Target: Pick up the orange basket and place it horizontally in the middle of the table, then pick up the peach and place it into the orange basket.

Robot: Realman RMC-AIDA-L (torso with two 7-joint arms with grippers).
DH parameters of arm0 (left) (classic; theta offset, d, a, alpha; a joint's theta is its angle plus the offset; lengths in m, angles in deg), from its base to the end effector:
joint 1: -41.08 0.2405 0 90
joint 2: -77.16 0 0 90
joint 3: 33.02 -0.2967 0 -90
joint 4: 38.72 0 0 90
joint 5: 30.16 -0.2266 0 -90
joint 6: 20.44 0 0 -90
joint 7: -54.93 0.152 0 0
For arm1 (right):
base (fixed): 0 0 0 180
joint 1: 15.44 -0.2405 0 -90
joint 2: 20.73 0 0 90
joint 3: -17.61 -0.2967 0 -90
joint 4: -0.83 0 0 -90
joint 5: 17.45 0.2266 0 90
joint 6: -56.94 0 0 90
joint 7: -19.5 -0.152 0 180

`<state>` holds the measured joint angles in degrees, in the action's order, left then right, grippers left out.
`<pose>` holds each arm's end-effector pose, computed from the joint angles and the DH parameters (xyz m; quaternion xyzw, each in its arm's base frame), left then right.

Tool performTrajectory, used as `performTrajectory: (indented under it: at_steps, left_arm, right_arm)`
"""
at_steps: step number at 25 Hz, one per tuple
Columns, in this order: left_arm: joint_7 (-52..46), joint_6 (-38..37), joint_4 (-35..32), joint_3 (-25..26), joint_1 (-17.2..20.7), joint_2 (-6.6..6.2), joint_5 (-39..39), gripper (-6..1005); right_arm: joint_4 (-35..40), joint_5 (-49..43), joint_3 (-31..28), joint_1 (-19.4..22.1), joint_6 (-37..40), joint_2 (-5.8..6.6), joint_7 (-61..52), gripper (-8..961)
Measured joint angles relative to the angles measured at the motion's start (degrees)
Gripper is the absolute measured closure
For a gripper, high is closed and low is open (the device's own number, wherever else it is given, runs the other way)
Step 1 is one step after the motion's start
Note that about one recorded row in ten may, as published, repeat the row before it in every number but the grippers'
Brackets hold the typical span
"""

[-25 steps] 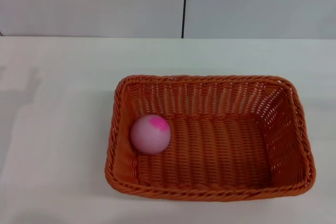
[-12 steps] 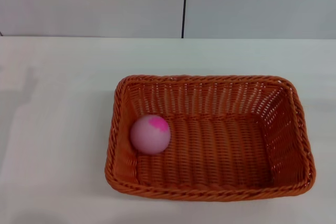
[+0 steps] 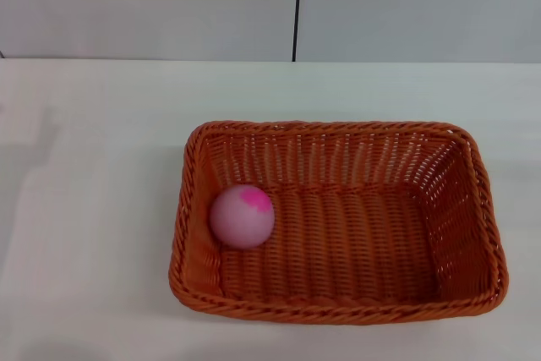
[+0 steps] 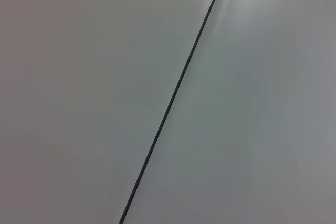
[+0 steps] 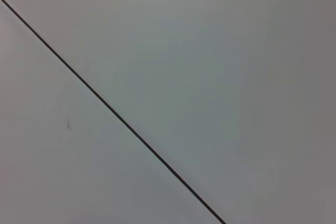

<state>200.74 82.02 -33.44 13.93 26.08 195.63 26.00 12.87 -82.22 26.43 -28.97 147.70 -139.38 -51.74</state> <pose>-0.3786 0.2643 0.0298 -0.5392 -0.2054 -0.5588 0.5957 0.4342 0.2616 0.0765 -0.4663 0.3734 0.6126 0.5175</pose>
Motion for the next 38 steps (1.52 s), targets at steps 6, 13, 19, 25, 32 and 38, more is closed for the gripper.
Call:
performTrajectory:
  at_steps: [6, 13, 19, 25, 32, 38]
  left_arm:
    - [0.0, 0.0, 0.0, 0.1, 0.0, 0.0, 0.0, 140]
    - [0.0, -0.1, 0.0, 0.2, 0.0, 0.0, 0.0, 140]
    - [-0.1, -0.1, 0.0, 0.2, 0.2, 0.0, 0.0, 140]
    - [-0.7, -0.1, 0.0, 0.3, 0.3, 0.0, 0.0, 140]
    - [-0.8, 0.0, 0.0, 0.3, 0.5, -0.07, 0.0, 140]
    - [-1.2, 0.2, 0.0, 0.5, 0.9, -0.08, 0.0, 140]
  right_arm:
    - [0.0, 0.0, 0.0, 0.0, -0.6, -0.05, -0.2, 578]
    - [-0.1, 0.0, 0.1, 0.1, -0.7, -0.09, -0.3, 578]
    - [-0.3, 0.0, 0.1, 0.2, -0.7, -0.09, -0.4, 578]
    - [-0.6, 0.0, 0.1, 0.4, -0.7, -0.09, -0.4, 578]
    - [-1.0, 0.0, 0.1, 0.5, -0.7, -0.09, -0.5, 578]
    - [-1.2, 0.0, 0.1, 0.7, -0.7, -0.09, -0.5, 578]
